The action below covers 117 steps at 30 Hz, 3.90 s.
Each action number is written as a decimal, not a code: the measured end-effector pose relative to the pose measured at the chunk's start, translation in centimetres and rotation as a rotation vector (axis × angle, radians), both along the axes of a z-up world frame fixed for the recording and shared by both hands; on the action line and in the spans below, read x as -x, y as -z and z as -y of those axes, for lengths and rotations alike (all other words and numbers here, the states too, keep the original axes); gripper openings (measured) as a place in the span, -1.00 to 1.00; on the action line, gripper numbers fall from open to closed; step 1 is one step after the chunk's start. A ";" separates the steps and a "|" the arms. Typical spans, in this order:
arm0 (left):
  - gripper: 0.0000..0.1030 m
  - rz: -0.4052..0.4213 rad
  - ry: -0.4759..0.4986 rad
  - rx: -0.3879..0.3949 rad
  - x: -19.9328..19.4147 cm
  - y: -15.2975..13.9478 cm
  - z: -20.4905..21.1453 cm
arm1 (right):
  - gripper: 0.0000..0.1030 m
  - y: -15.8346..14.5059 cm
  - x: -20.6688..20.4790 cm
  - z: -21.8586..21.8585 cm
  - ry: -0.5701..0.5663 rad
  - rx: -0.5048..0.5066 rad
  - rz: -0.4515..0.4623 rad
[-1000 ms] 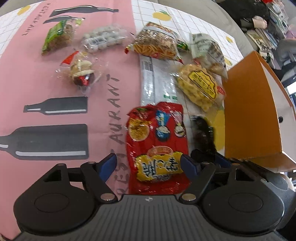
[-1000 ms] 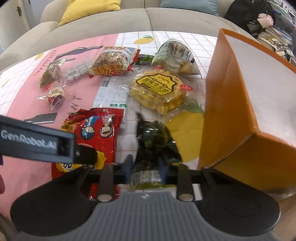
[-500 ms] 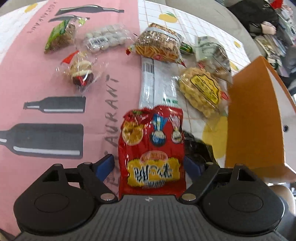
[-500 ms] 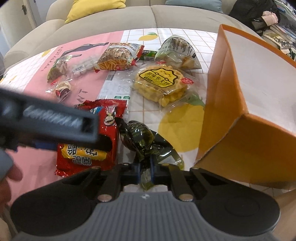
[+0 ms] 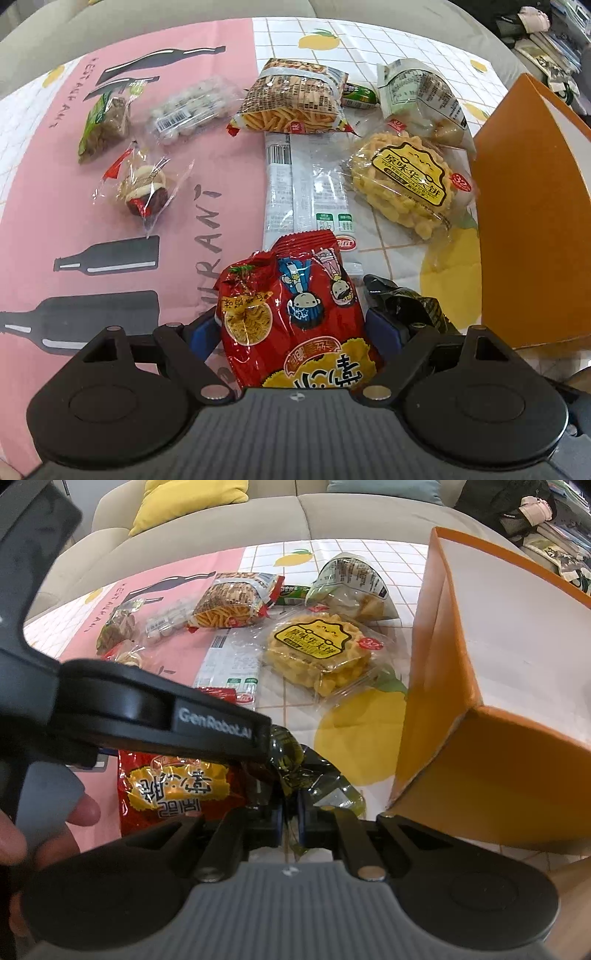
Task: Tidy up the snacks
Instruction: 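Carry both packs over the white box and open both tools to drop them, then grasp the clear cookie pack with the left tool while the right grasps the yellow cookie pack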
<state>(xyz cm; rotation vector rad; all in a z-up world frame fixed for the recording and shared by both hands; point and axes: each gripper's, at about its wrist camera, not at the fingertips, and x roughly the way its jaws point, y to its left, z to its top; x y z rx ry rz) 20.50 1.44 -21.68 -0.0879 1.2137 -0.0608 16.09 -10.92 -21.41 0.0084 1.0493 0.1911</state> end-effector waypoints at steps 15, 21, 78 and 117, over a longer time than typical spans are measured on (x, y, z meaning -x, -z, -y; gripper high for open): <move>0.54 0.053 0.000 0.013 2.0 -3.4 -2.6 | -1.00 -2.4 0.5 0.1 -0.002 -0.085 0.029; 0.54 0.138 0.013 0.024 3.1 -8.2 -3.5 | -1.00 -6.7 1.4 -0.1 -0.040 -0.154 0.115; 0.64 -0.054 0.924 -0.210 -4.8 -4.8 23.4 | -0.97 -2.5 -8.2 22.1 0.134 0.034 -0.359; 0.71 0.313 0.381 0.025 1.1 -19.3 4.0 | 0.72 -15.8 -1.6 12.2 0.150 -0.018 0.249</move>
